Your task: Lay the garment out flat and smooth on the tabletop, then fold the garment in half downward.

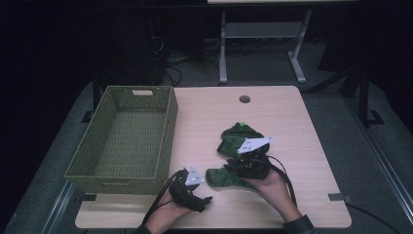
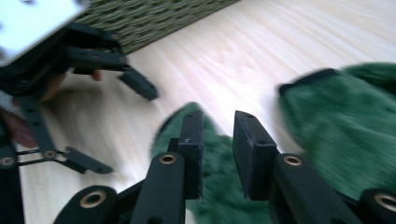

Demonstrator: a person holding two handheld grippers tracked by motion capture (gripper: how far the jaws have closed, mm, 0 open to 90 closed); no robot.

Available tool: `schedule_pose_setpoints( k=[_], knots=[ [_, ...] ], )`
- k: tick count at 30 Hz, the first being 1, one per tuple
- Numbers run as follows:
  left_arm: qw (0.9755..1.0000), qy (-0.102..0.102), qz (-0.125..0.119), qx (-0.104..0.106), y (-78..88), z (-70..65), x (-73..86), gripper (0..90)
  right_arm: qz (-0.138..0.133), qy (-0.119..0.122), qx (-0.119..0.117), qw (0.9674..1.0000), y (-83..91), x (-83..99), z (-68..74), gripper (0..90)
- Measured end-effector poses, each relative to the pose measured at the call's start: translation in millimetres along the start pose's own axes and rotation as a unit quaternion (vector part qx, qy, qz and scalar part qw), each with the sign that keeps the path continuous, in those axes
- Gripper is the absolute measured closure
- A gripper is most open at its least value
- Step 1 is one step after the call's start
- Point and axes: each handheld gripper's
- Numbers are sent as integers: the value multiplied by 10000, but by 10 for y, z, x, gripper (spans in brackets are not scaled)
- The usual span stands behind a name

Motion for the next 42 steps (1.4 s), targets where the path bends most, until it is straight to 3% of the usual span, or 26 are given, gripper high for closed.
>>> schedule_pose_setpoints(
  k=[10, 15, 20, 25, 30, 36, 42],
  knots=[
    [9991, -137, -379, 90, -14, 28, 103, 128, 337, 343, -154, 9987, -356, -93, 306, 710],
    [9991, -103, -398, 81, -16, 22, 103, 128, 581, 414, 42, 9974, -545, -60, 357, 660],
    [9992, -153, -373, 62, -12, 30, 102, 128, 822, 609, 366, 9941, -723, 27, 411, 686],
    [9992, -148, -372, 68, -12, 27, 103, 128, 745, 691, 500, 9936, -721, 48, 456, 810],
    [9992, -129, -368, 77, -12, 25, 103, 128, 642, 520, 277, 9962, -673, 49, 412, 812],
    [9992, -110, -374, 88, -13, 23, 104, 128, 201, 322, 101, 9992, -422, 37, 335, 802],
    [9991, -112, -395, 83, -15, 23, 103, 128, -32, 49, 63, 10000, -178, 103, 198, 795]
  ],
)
Point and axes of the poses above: each handheld gripper's, and its own axes: y roughly backward along the jaws, x roughly out of its underside, z roughly to its left, and after that the axes turned 9 degrees about z, right-handed
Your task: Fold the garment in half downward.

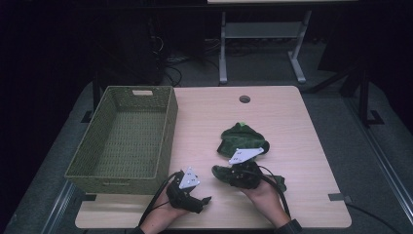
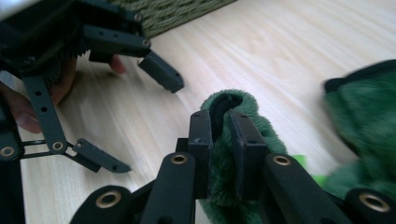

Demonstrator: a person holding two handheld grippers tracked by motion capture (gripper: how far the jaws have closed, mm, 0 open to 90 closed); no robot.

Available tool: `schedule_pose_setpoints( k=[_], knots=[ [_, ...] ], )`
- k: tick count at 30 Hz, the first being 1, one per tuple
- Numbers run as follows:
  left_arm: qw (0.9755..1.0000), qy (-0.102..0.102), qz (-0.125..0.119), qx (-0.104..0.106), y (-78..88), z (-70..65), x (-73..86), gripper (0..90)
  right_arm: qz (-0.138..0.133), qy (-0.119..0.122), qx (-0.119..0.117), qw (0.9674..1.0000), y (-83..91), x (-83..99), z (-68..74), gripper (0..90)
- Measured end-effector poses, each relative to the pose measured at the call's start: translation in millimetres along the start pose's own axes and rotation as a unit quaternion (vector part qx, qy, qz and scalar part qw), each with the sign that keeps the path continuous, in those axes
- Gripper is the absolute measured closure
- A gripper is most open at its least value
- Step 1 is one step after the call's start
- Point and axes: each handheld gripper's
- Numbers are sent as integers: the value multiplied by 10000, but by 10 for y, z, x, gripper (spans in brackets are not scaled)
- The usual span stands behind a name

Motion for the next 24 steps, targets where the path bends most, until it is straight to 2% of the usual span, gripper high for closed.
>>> schedule_pose_setpoints(
  k=[9, 18, 24],
  knots=[
    [10000, 7, 4, 12, 0, -1, -1, 128, -290, -273, 155, 9991, 324, 144, -169, 784],
    [10000, 13, 2, 15, -1, -2, -1, 128, -353, -609, 239, 9972, 483, 383, -318, 768],
    [10000, 7, 6, 16, -1, -2, -1, 128, -287, -861, 323, 9954, 575, 561, -430, 749]
  ],
)
Point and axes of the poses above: each handheld gripper's, and its own axes: y roughly backward along the jaws, x roughly out of its underside, z roughly to its left, and after that the axes turned 9 degrees about z, right-handed
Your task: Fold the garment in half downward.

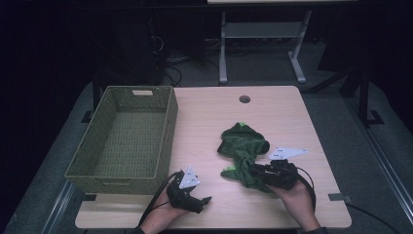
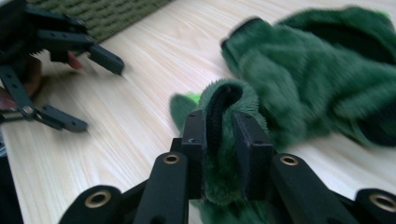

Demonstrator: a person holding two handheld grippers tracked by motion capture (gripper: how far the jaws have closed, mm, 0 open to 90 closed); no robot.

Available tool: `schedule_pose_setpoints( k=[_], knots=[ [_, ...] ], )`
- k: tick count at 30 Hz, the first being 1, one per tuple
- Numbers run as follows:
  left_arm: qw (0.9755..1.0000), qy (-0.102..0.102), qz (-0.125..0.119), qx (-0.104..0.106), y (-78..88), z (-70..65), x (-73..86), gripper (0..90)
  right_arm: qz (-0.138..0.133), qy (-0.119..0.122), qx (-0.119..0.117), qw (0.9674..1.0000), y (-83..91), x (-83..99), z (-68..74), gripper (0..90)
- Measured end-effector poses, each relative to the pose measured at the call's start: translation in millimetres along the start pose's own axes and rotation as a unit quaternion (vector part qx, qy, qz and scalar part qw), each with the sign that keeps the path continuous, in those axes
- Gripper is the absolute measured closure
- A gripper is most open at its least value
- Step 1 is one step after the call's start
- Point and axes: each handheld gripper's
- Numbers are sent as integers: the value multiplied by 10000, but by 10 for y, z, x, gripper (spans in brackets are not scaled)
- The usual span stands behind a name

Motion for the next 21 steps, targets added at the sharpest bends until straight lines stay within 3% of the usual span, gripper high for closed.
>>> schedule_pose_setpoints(
  k=[8, 16, 19, 21],
  knots=[
    [10000, -15, 13, 0, 2, 2, 0, 128, 114, -222, 153, 9996, 131, 192, -139, 732],
    [10000, -13, 10, -1, 0, 1, -2, 128, 230, -459, -191, 9985, 101, 209, -194, 632],
    [10000, -13, 9, -1, -1, 1, -3, 128, 313, -306, -155, 9989, 67, 198, -179, 820],
    [10000, -12, 9, -1, -1, 1, -3, 128, 334, -227, -230, 9989, 43, 176, -163, 852]
  ],
)
Point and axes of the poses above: each handheld gripper's, and its own axes: y roughly backward along the jaws, x roughly out of its underside, z roughly to its left, and after that the axes turned 9 degrees about z, right-handed
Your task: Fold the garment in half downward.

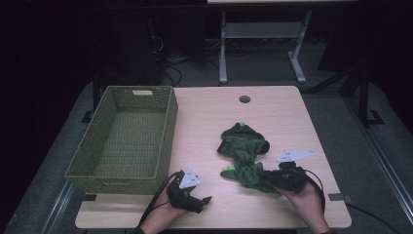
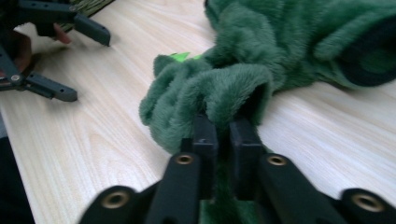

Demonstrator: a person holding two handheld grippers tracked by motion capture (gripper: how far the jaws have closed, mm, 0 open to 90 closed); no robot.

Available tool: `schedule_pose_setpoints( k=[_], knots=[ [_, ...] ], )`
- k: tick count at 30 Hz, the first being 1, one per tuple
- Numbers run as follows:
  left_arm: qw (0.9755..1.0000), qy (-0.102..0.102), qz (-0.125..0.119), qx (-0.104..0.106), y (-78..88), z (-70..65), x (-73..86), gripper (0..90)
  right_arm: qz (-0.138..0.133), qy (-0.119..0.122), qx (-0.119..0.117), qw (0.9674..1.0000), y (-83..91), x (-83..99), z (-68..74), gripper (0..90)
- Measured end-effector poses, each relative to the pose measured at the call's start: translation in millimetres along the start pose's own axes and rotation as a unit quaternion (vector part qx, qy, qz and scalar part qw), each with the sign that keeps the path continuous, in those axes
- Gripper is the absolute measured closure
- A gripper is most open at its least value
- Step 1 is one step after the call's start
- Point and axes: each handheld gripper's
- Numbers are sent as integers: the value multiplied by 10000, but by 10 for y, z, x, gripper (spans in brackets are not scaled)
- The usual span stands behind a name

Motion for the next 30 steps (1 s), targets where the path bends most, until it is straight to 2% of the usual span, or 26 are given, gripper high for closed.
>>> schedule_pose_setpoints(
  k=[2, 6, 9, 11, 16, 18, 24, 25, 27, 28, 30],
  knots=[
    [10000, -4, 3, -1, 0, 1, 0, 128, -105, 40, -164, 9998, -2, -40, 24, 855],
    [10000, 2, -1, -1, -3, -1, -3, 128, -253, 297, -401, 9984, -22, -164, 143, 857],
    [10000, 17, -12, 0, -4, -3, -3, 128, -193, 431, -477, 9977, -99, -256, 232, 857],
    [10000, 9, -6, -3, -3, -2, -3, 128, -132, 457, -502, 9976, -187, -287, 241, 855],
    [10000, -4, -6, -11, -3, 0, -3, 128, 198, 363, 29, 9991, -317, -271, 159, 808],
    [10000, -7, -5, -11, -3, 1, -4, 128, 189, 247, 145, 9994, -296, -252, 112, 762],
    [10000, 6, -4, -3, -3, -1, -3, 128, 5, 255, 397, 9989, -84, -227, 54, 719],
    [10000, 8, -6, -4, -4, -2, -4, 128, -58, 224, 412, 9989, -34, -234, 52, 740],
    [10000, 16, -18, -12, -7, -3, -6, 128, -248, 246, 412, 9985, 65, -265, 69, 855],
    [10000, 7, -21, -18, -7, -2, -7, 128, -351, 330, 420, 9980, 98, -289, 83, 898],
    [10000, 8, -20, -17, -7, -2, -7, 128, -473, 408, 364, 9974, 119, -357, 122, 900]
  ],
)
Point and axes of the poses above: each handheld gripper's, and its own axes: y roughly backward along the jaws, x roughly out of its underside, z roughly to its left, and after that the axes turned 9 degrees about z, right-handed
